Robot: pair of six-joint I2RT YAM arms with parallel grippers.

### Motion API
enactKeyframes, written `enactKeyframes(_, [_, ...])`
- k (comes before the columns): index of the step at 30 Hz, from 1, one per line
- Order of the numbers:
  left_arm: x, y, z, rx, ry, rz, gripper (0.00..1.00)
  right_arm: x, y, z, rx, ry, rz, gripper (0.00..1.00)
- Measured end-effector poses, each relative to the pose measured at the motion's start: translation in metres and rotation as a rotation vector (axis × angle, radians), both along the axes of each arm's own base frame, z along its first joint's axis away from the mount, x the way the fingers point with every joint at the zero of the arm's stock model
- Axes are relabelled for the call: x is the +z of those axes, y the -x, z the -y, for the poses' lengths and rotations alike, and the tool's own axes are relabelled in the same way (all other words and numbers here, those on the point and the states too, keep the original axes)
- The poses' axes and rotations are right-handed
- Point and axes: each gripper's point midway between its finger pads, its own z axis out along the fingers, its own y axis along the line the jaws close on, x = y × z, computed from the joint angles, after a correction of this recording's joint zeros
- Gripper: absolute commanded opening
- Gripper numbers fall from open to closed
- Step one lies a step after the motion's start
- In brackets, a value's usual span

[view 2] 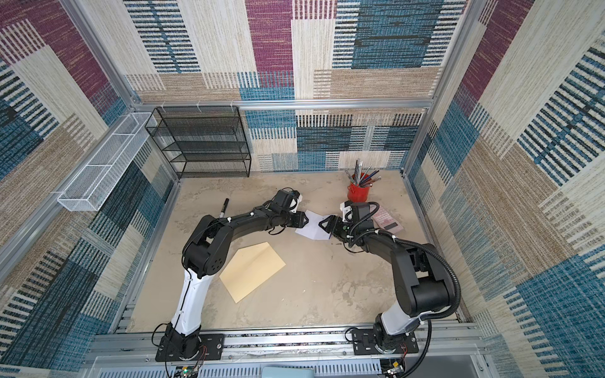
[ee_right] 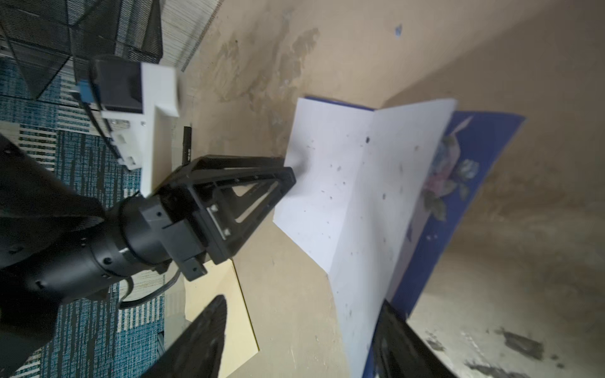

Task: Fold the letter paper in half and place it into the envelope
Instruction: Fold the letter paper at the center of the board.

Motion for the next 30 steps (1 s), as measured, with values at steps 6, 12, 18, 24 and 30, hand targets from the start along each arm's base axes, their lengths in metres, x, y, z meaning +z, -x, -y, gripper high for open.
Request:
enactKeyframes(6, [0.001,0.007,0.001,-0.014,0.019,-0.02,0.44,-0.001,-0.005,-0.003,0.005,-0.006,-0.007,0.71])
enactKeyframes(12, [0.004,0.018,0.004,-0.03,0.057,-0.056,0.44,0.0,-0.01,-0.012,0.026,-0.007,-0.004,0.71])
enactKeyframes(18, [0.004,0.025,0.006,-0.028,0.089,-0.087,0.43,0.018,-0.017,-0.028,0.06,-0.008,0.032,0.71])
enactKeyframes(24, [0.002,0.031,0.01,-0.035,0.133,-0.109,0.43,0.025,-0.022,-0.046,0.104,0.023,0.044,0.71])
enactKeyframes(30, [0.001,0.033,0.014,-0.048,0.161,-0.11,0.43,0.004,-0.02,-0.056,0.126,0.057,-0.028,0.71])
